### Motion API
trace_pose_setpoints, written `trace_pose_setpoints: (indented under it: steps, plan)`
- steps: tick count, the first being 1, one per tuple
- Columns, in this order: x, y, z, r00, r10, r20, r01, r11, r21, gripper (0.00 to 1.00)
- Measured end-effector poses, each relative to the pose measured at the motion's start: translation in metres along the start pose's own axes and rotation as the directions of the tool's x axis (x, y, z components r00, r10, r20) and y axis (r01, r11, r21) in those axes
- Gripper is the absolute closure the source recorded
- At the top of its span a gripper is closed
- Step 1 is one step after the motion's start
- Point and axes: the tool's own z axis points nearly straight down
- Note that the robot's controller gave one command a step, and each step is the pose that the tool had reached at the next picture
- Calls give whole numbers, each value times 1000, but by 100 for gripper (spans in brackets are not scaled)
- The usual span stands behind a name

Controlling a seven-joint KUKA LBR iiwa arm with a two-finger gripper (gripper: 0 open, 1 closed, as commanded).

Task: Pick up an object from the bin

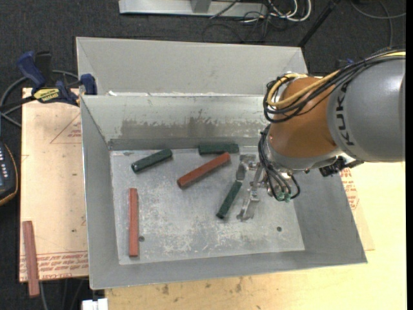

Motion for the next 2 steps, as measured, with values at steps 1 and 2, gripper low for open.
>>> trace_pose_setpoints:
  steps: [1,2]
  plan:
    - [-25,65,52,970,-245,4,245,970,-1,0]
    - [-41,24,36,961,-276,5,276,961,3,0]
